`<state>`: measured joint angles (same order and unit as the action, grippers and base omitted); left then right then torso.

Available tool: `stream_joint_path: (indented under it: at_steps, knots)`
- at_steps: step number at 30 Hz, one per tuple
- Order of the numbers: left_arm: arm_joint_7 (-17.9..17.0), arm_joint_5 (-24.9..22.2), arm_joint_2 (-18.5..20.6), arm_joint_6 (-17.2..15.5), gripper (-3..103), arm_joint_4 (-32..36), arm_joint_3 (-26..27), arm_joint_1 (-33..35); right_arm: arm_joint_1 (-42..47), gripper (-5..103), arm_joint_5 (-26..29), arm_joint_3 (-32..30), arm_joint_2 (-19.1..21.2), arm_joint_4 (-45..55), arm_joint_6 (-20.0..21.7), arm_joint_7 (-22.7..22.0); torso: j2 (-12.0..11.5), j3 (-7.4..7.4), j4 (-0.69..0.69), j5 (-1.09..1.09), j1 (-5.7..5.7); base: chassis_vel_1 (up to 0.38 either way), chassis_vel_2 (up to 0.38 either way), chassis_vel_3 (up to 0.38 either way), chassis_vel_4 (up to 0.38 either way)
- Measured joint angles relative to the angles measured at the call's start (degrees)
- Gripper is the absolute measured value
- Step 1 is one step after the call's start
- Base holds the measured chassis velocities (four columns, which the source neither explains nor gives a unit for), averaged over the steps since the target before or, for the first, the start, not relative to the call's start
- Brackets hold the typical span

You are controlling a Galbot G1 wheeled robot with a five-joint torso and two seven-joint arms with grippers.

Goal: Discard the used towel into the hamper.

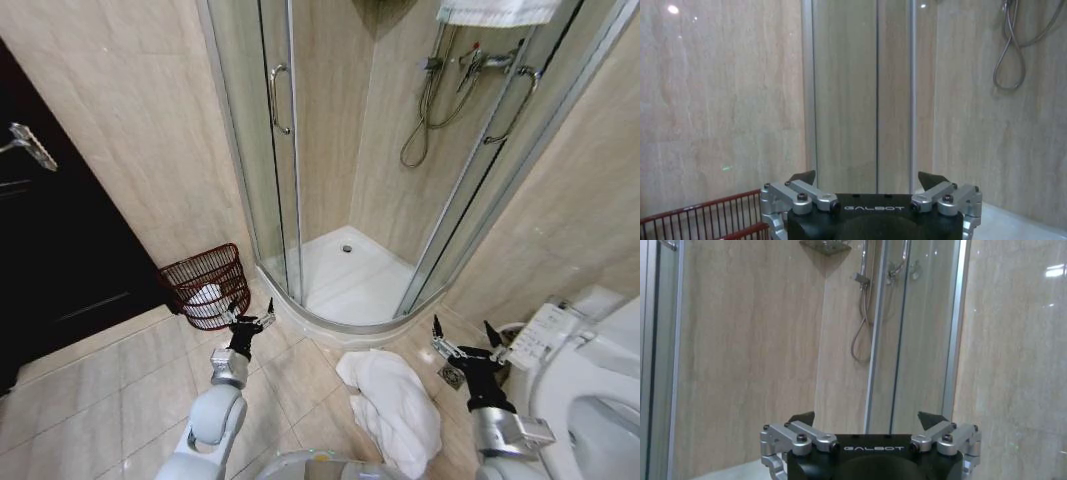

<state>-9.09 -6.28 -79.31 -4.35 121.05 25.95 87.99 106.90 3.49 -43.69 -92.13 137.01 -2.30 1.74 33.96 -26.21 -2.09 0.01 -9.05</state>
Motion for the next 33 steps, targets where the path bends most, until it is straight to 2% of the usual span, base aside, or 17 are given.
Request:
stream_joint_path:
  at_steps: [3, 6, 10, 20, 33]
  knots:
    - [-0.5, -0.1, -0.1, -0.5, 100, 0.1, 0.0, 0.1, 0.0, 100, 0.0, 0.0, 0.0, 0.0, 0.0, 0.0, 0.4, -0.24, 0.00, 0.00, -0.18, 0.000, 0.000, 0.000, 0.000]
    - [-4.5, 0.2, -0.8, -1.9, 100, 0.5, 0.5, -0.6, 0.0, 100, 0.2, -0.1, 0.0, 0.4, 0.1, 0.0, 1.7, -0.96, 0.00, 0.00, -0.72, 0.000, 0.000, 0.000, 0.000]
    - [-6.2, 0.3, -1.0, -3.1, 100, 1.0, 2.1, -1.5, 0.0, 100, 0.2, 0.1, 0.0, 1.0, 0.4, 0.4, 2.7, -1.58, 0.00, -0.01, -1.15, 0.000, 0.000, 0.000, 0.000]
    - [-6.2, -0.4, -0.6, -5.8, 100, 3.1, 5.4, -1.7, -0.9, 100, 0.0, 1.7, 0.0, 1.6, 2.1, 0.7, 5.4, -3.14, 0.00, 0.00, -2.24, 0.000, 0.000, 0.000, 0.000]
    - [-6.1, 1.1, -2.1, -6.4, 100, 4.5, 4.2, -0.6, -1.2, 100, 0.9, 1.3, 0.0, 2.3, 2.4, 0.8, 8.7, -4.99, 0.00, -0.01, -3.65, 0.000, 0.000, 0.000, 0.000]
